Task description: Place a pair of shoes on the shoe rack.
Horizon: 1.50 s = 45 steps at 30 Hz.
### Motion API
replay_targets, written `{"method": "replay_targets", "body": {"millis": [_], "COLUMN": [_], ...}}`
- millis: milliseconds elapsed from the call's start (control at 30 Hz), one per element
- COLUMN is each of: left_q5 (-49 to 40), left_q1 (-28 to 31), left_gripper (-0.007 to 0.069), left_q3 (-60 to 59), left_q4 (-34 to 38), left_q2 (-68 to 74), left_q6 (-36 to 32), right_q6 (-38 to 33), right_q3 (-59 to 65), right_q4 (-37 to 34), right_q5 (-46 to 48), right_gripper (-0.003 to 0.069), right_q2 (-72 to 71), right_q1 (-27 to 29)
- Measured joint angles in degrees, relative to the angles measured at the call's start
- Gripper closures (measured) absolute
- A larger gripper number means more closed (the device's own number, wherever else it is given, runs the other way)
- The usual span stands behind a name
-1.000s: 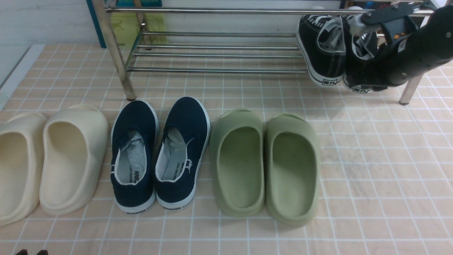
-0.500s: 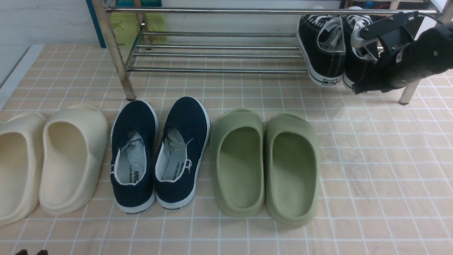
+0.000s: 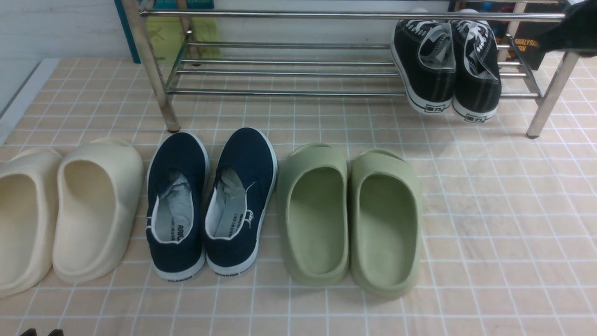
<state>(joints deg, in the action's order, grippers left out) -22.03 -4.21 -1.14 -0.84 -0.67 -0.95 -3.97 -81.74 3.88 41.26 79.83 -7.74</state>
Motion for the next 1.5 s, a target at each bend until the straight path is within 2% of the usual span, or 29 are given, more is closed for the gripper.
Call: {"method": "replay_targets", "body": {"millis": [167,300,367,433,533,700,800,1367,1500], "left_q5": [0.0,0.0,0.0,0.0,0.0,0.0,0.0,0.0,0.0], "left_q1": [0.0,0.0,0.0,0.0,0.0,0.0,0.0,0.0,0.0], "left_gripper": [0.0385,0.0385,0.0385,0.0385,0.0385,0.0385,0.0385,0.0385,0.0385], "left_q3": [0.0,0.0,0.0,0.0,0.0,0.0,0.0,0.0,0.0], "left_q4": [0.0,0.0,0.0,0.0,0.0,0.0,0.0,0.0,0.0], "left_q2": [0.0,0.0,0.0,0.0,0.0,0.0,0.0,0.0,0.0], "left_q6": [0.0,0.0,0.0,0.0,0.0,0.0,0.0,0.0,0.0], "right_q6": [1.3,4.0,6.5,7.7,13.1,17.0,18.3,19.6,19.6], "right_q3": [6.6,20.2,29.3,32.9,50.2,63.4,68.2,82.6,83.1], "right_q4": [-0.2,-0.4,-0.4,-0.4,-0.4,-0.4,-0.4,-0.3,-2.4], "right_q5": [0.6,-3.3,-7.3,-9.3,-23.0,-36.7,-39.6,-40.9,-36.5], "right_gripper": [0.0596,0.0668,0.0677,0.0677,0.0677,0.0677,0.0676,0.0665,0.0663], "right_q2": [-20.5,-40.2,-50.0,-53.2,-64.8,-69.1,-69.4,-71.2,-76.7], "right_q1": [0.0,0.0,0.0,0.0,0.0,0.0,0.0,0.0,2.1]}}
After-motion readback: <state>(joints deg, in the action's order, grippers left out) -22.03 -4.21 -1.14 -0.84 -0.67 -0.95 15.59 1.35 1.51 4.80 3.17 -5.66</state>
